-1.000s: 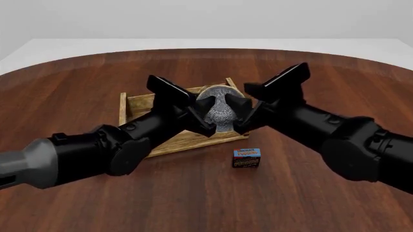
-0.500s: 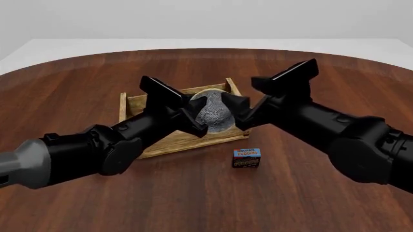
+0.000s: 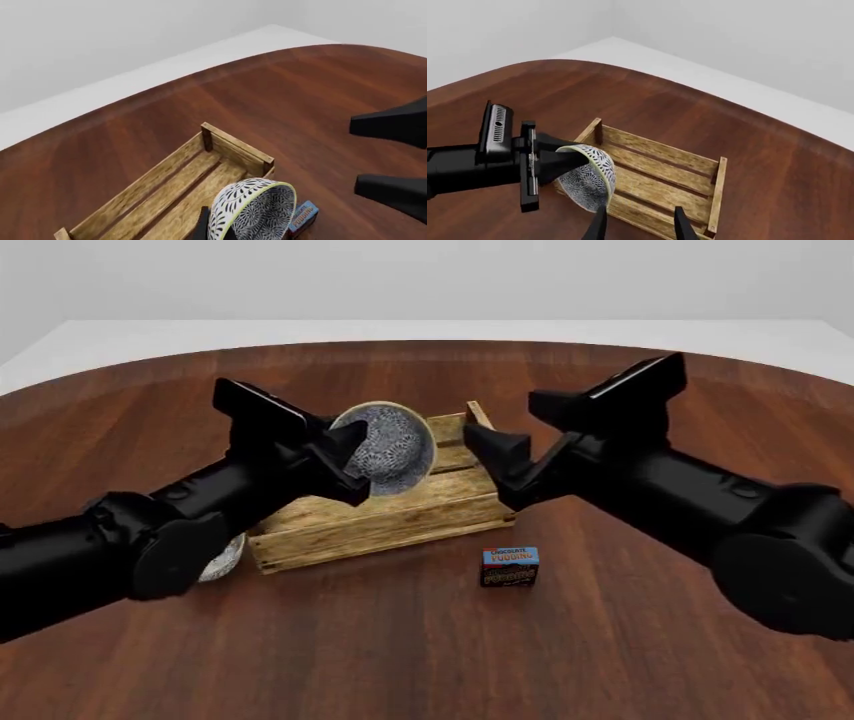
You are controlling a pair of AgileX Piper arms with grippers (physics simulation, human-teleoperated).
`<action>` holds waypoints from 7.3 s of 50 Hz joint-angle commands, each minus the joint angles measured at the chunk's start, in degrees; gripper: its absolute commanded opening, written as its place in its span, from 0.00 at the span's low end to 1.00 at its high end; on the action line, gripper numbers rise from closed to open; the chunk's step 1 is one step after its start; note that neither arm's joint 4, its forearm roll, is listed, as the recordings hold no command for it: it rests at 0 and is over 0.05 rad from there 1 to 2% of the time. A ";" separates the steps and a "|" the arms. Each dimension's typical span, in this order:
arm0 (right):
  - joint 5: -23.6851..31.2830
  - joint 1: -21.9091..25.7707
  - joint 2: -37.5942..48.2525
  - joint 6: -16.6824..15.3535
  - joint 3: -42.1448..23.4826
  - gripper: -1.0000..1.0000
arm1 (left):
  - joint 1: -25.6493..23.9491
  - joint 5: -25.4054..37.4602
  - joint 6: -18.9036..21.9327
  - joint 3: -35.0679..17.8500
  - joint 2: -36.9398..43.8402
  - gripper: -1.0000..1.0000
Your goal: Stack the right bowl on the left bowl and place them in the tray.
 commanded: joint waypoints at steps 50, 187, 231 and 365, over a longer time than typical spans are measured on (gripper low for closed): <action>3.10 -2.70 -1.43 -0.94 0.12 1.00 | 20.37 26.15 1.62 -1.37 -13.39 0.00; 3.61 -2.30 -0.92 -0.11 -0.16 1.00 | 35.58 13.66 -16.87 7.91 9.45 0.00; 3.96 -2.03 -1.32 -0.29 -0.07 1.00 | 35.68 16.48 -16.15 7.75 6.26 1.00; 4.23 -1.04 -1.33 1.02 0.07 1.00 | 34.02 16.14 7.46 11.78 11.37 0.00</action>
